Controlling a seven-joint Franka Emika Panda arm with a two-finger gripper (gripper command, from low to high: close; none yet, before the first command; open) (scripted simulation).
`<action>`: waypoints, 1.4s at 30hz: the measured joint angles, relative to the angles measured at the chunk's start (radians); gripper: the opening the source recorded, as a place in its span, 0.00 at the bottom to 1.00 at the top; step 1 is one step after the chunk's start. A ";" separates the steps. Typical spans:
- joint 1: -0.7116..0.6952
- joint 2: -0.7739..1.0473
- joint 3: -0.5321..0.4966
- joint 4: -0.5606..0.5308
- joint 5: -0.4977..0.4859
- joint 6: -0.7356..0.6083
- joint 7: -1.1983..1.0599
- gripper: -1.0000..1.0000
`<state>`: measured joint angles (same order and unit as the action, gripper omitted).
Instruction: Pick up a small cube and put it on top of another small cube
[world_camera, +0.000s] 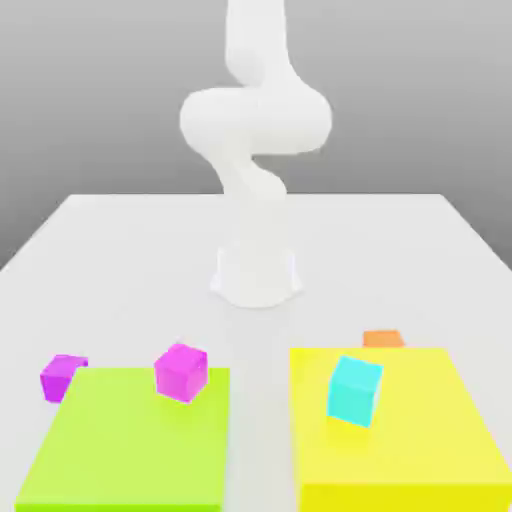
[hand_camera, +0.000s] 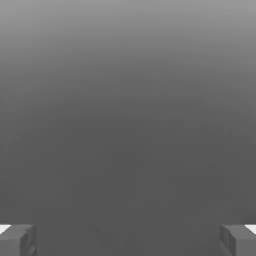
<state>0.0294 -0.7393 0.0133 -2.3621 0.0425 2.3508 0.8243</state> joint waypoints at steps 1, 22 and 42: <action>0.013 0.027 0.008 -0.027 0.018 0.022 0.011 0.50; 0.273 0.530 0.357 -0.547 0.203 0.450 0.357 0.50; 0.589 0.949 -0.005 -0.577 -0.317 0.799 0.802 0.00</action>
<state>0.6184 0.2095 0.0083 -2.9388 -0.2741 3.1495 1.6265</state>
